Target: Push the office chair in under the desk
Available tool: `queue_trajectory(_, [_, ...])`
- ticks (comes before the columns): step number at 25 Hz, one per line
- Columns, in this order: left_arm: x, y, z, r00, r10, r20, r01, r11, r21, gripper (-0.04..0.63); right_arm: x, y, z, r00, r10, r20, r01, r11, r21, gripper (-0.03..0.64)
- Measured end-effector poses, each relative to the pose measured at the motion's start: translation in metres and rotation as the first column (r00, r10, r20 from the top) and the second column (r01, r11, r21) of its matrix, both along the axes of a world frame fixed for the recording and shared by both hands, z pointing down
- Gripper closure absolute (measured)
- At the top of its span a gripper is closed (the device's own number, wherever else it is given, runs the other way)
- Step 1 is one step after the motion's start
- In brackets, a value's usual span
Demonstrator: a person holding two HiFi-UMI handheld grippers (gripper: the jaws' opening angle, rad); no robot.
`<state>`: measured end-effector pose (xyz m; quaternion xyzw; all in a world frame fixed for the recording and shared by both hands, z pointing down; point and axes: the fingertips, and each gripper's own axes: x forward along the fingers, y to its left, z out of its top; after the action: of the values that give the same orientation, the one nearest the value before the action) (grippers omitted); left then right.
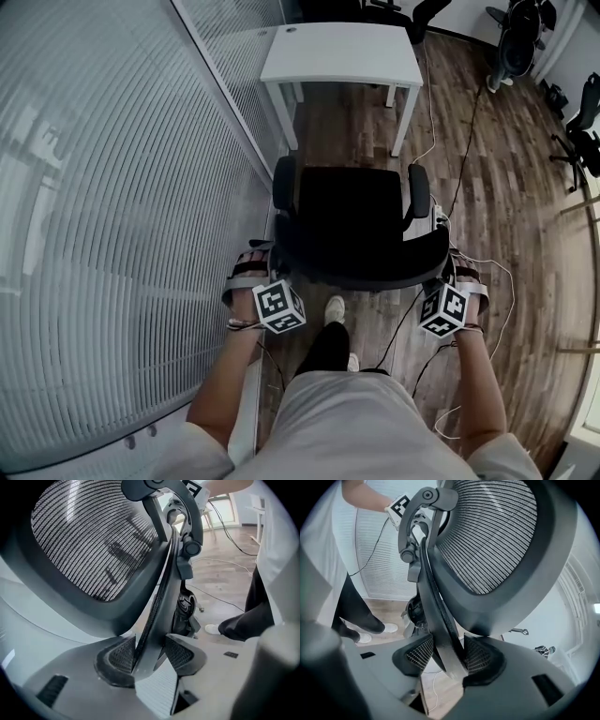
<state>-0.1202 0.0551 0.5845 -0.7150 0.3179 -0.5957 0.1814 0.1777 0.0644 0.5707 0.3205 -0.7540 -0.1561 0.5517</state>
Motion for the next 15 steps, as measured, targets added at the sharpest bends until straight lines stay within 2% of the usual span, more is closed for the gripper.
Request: queue_trajectory(15, [-0.005, -0.086, 0.003, 1.000, 0.024, -0.010, -0.024, 1.000, 0.001, 0.388, -0.006, -0.082, 0.003, 1.000, 0.010, -0.002, -0.010, 1.000, -0.010, 0.399])
